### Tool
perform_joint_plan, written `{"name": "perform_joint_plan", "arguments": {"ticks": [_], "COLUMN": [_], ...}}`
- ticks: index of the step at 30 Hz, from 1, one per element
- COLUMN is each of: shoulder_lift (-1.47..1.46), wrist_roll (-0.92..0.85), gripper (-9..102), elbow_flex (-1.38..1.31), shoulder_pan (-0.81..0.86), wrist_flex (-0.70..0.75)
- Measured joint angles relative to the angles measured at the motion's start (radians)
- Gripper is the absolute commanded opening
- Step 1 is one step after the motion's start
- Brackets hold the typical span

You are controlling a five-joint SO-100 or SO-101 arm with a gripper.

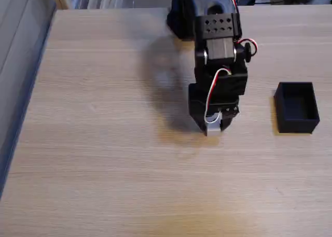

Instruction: Pick a white block and place it in the black box.

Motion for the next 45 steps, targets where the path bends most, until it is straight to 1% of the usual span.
{"name": "perform_joint_plan", "arguments": {"ticks": [5,10,15,18,21,24,26,30,35,39,45], "shoulder_lift": [0.008,0.114,0.359,0.557,0.772,0.946,0.994,0.968,0.796,0.58,0.265], "wrist_roll": [-0.034,-0.075,-0.095,-0.095,-0.095,-0.089,-0.077,-0.031,-0.02,-0.017,-0.026], "gripper": [0,0,0,0,0,0,0,0,0,0,0], "elbow_flex": [0.017,0.126,0.308,0.44,0.549,0.581,0.568,0.466,0.282,0.097,-0.155], "shoulder_pan": [0.0,0.0,-0.003,-0.043,-0.095,-0.186,-0.264,-0.388,-0.512,-0.555,-0.546], "wrist_flex": [-0.008,-0.034,-0.025,0.017,0.1,0.192,0.247,0.302,0.314,0.327,0.318]}}
